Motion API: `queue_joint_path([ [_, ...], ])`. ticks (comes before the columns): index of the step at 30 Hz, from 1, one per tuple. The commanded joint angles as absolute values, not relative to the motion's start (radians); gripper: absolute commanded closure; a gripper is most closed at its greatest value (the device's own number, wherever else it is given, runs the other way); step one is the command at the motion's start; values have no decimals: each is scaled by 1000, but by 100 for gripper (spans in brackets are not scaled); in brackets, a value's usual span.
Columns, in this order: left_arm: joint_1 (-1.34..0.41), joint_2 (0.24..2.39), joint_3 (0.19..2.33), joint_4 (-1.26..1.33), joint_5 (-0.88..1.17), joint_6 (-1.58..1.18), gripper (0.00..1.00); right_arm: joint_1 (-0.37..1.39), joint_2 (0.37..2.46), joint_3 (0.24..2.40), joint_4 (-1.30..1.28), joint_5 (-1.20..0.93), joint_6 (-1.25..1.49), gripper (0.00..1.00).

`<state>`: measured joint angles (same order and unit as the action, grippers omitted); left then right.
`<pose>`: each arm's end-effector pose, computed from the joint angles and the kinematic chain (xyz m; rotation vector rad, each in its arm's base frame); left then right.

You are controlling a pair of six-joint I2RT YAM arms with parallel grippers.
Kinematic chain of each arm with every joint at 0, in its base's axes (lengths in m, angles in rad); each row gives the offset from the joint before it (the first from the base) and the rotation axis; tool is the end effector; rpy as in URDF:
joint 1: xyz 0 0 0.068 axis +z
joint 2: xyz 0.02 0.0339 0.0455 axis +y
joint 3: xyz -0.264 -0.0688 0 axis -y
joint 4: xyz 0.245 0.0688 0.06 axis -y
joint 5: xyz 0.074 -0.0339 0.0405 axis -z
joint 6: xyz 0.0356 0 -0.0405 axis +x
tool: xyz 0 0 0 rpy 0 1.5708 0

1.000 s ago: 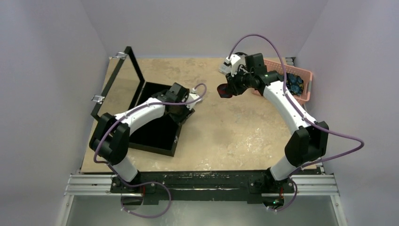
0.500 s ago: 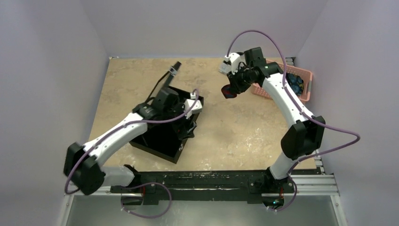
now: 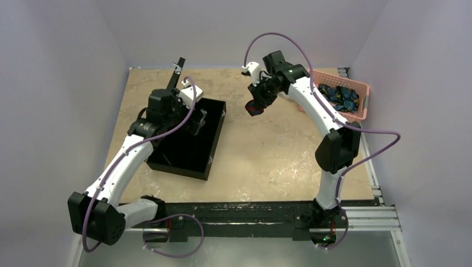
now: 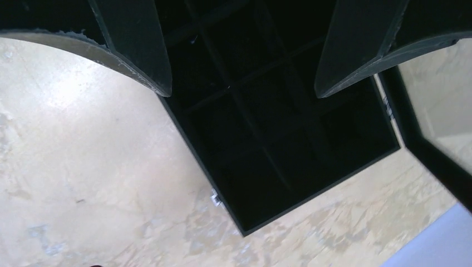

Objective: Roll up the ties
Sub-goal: Move the storage box to the center of the board, then place the tie in the storage box.

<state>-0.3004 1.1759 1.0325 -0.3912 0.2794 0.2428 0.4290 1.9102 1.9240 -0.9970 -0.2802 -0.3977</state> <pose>0.2480 -0.0871 0.3264 0.7230 1.9710 -0.3285 0.3706 0.1803 0.3358 -1.1174 2.2783 0.3695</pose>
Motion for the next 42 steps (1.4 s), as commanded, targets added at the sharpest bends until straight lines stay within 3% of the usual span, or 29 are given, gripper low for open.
queue_joint_path([
  [1, -272, 1114, 1017, -444, 142, 196, 1, 516, 1904, 2016, -1021, -244, -421, 100],
  [8, -128, 1065, 1022, -493, 163, 112, 7, 626, 2003, 2152, -1038, -122, -440, 100],
  [19, -44, 970, 991, -437, 255, 5, 6, 768, 2218, 2400, -1028, 23, -530, 100],
  [29, 42, 936, 981, -406, 207, -93, 3, 900, 2208, 2295, -994, 3, -541, 100],
  [42, 68, 901, 979, -364, 148, -189, 1, 916, 2309, 2249, -963, 141, -577, 100],
])
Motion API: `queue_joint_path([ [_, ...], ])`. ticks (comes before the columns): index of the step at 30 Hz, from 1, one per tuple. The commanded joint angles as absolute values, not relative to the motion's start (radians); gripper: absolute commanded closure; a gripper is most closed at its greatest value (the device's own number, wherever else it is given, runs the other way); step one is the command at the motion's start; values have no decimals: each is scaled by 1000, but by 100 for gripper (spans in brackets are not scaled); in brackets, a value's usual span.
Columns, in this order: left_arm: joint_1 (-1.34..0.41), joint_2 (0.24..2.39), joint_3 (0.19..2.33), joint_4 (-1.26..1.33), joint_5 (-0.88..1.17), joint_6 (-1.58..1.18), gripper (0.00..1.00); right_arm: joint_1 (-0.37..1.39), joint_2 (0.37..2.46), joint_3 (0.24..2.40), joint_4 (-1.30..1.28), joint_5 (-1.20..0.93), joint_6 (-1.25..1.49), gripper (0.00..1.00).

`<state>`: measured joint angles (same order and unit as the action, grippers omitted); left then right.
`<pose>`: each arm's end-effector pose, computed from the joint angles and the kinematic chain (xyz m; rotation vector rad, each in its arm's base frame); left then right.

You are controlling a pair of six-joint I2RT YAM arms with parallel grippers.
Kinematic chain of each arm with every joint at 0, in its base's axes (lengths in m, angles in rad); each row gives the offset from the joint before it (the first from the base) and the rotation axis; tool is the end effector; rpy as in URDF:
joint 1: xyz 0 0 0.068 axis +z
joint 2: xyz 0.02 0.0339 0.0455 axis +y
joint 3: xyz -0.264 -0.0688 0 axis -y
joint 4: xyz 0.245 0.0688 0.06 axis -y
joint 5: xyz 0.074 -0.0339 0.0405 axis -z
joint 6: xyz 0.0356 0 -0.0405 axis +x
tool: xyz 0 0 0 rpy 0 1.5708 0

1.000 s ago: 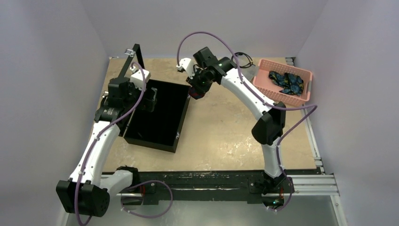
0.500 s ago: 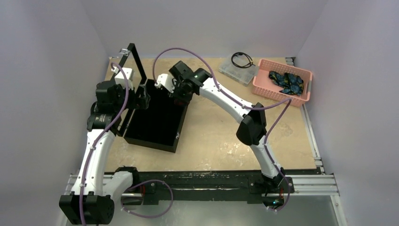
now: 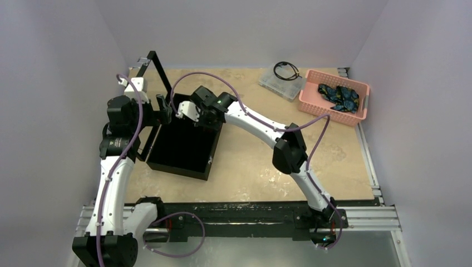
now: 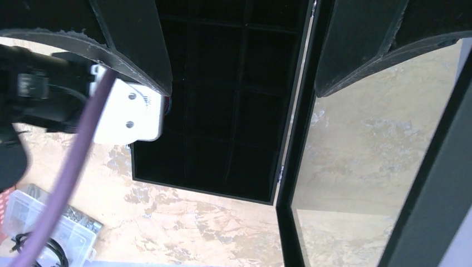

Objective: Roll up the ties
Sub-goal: Place the tie in the storage box.

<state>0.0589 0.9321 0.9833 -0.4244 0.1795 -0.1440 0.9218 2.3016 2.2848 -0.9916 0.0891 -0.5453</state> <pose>0.2058 0.0058 0.3582 -0.0780 1.9431 -0.2309 0.3050 0.3969 0.2734 -1.6980 1.9334 0.0264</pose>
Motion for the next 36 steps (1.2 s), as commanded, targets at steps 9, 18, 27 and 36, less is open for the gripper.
queue_joint_path([
  [9, 72, 889, 963, -336, 112, -215, 0, 916, 2322, 2180, -1014, 130, -631, 100],
  [18, 74, 836, 945, -263, 196, -240, 0, 916, 2406, 2215, -1174, 127, -640, 100],
  [27, 73, 802, 942, -274, 226, -242, 0, 915, 2455, 2250, -1097, 120, -576, 100],
  [36, 74, 794, 936, -290, 224, -227, 0, 917, 2397, 2323, -1090, 118, -503, 67],
])
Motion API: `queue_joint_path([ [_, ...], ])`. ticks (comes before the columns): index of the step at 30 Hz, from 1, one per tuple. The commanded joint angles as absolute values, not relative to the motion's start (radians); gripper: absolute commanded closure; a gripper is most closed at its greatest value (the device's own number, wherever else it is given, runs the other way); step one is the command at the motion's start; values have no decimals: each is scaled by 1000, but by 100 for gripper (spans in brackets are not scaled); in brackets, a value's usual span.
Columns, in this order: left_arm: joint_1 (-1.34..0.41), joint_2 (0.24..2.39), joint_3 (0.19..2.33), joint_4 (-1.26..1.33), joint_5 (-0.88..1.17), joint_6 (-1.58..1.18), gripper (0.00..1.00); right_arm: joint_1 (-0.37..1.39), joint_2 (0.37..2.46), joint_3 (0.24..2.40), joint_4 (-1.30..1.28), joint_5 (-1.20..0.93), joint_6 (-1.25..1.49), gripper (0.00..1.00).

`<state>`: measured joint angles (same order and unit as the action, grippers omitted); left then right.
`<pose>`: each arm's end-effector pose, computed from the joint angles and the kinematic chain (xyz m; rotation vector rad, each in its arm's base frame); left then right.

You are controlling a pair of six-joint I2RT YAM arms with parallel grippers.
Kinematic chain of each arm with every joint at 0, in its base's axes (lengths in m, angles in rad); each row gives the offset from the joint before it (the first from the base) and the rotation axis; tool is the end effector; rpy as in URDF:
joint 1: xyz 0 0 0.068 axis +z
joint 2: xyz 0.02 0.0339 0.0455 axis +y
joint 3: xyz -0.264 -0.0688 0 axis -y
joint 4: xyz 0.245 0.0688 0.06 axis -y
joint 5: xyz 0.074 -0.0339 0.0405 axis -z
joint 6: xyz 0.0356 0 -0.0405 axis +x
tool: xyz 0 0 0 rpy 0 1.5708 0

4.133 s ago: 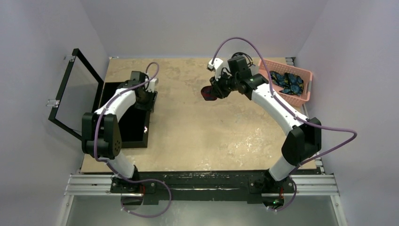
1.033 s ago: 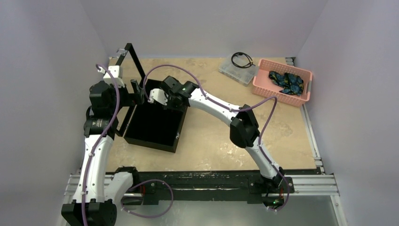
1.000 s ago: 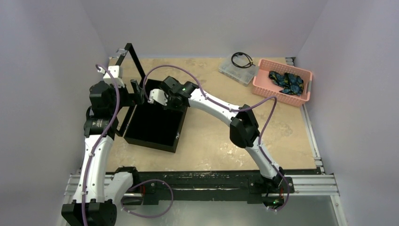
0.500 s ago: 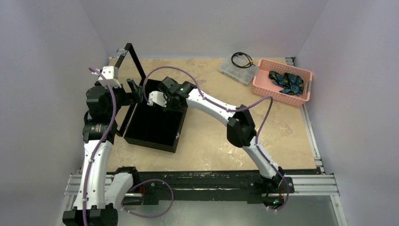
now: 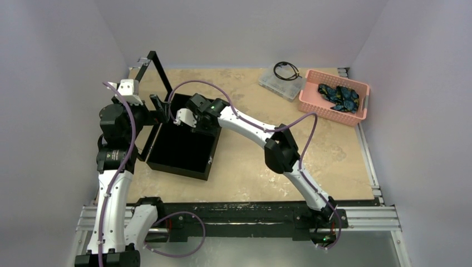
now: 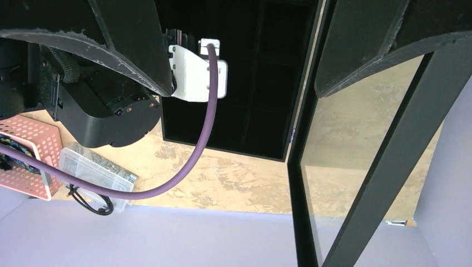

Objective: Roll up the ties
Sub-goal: Place the tie in the storage box.

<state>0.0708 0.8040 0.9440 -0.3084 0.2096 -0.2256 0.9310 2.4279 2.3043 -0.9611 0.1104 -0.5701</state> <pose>0.1784 0.0052 0.3790 -0.1040 1.7415 -0.2957 0.3143 0.4158 0.2189 -1.7769 1.9584 -0.0261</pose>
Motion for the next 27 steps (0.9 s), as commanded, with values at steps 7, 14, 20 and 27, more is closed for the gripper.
queue_joint_path([
  [7, 73, 809, 944, -282, 220, -220, 0, 917, 2344, 2320, -1037, 101, -468, 58],
  [14, 73, 819, 948, -280, 218, -211, 0, 917, 2317, 2369, -1013, 47, -432, 51],
  [20, 74, 832, 956, -274, 222, -203, 0, 917, 2271, 2376, -967, 28, -426, 49],
  [27, 73, 844, 974, -280, 286, -151, 0, 887, 2167, 2327, -890, 4, -371, 47],
])
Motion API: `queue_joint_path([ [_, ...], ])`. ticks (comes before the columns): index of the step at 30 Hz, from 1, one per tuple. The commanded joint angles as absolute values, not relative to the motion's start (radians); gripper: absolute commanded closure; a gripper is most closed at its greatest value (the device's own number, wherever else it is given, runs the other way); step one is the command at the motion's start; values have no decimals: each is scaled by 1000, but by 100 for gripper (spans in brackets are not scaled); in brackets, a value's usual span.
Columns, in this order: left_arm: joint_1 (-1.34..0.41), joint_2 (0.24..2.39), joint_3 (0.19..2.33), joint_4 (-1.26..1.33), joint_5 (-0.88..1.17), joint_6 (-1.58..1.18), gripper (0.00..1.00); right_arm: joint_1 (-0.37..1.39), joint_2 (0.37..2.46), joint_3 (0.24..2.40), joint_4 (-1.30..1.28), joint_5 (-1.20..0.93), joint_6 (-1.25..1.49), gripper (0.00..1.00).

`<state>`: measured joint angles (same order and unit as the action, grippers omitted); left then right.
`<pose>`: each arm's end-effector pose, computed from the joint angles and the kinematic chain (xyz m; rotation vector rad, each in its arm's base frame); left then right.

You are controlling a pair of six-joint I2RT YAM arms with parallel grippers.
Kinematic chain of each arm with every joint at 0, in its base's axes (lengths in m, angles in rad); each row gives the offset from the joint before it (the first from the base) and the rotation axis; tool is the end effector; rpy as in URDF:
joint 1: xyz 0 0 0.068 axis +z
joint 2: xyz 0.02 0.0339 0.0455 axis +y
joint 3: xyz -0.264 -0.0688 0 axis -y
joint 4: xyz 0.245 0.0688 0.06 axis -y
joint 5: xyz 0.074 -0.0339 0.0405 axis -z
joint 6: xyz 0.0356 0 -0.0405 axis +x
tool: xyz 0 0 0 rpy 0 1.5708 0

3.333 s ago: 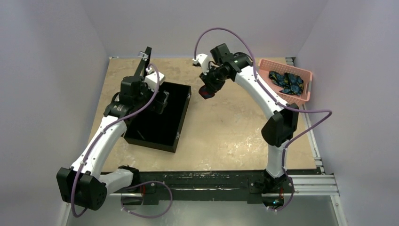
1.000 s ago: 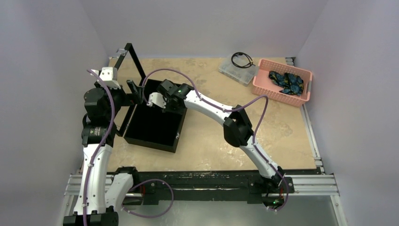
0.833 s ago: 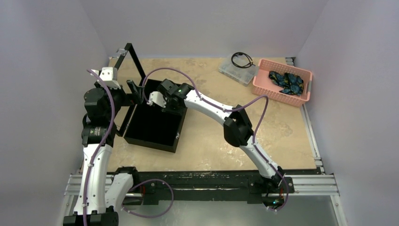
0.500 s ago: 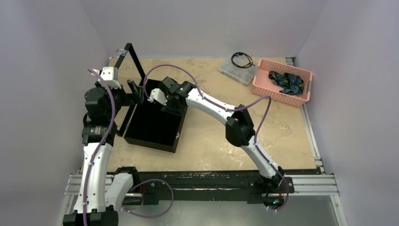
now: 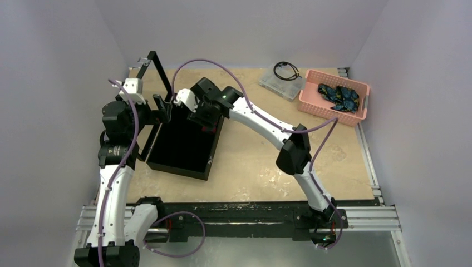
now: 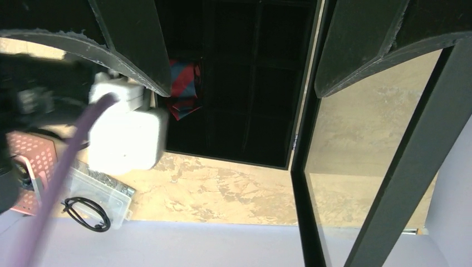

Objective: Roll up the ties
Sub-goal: Place the tie in the storage box.

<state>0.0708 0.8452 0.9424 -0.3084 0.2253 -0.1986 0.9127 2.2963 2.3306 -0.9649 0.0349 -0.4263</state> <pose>0.1892 0.0054 0.3717 -0.0777 1.7842 -0.2926 0.3089 0.3975 0.2915 -1.5448 1.9753 0.1577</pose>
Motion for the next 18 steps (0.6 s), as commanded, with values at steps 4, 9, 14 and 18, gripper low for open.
queue_joint_path([
  [4, 71, 848, 1004, -286, 340, -100, 0, 835, 2094, 2272, -844, -49, -325, 45],
  [9, 57, 864, 1084, -332, 401, -7, 0, 740, 1999, 2195, -793, -95, -269, 34],
  [14, -3, 894, 1149, -391, 403, 134, 0, 652, 1922, 2100, -774, -118, -252, 20],
  [18, -109, 943, 1207, -470, 400, 233, 0, 584, 1866, 2027, -767, -149, -229, 14],
])
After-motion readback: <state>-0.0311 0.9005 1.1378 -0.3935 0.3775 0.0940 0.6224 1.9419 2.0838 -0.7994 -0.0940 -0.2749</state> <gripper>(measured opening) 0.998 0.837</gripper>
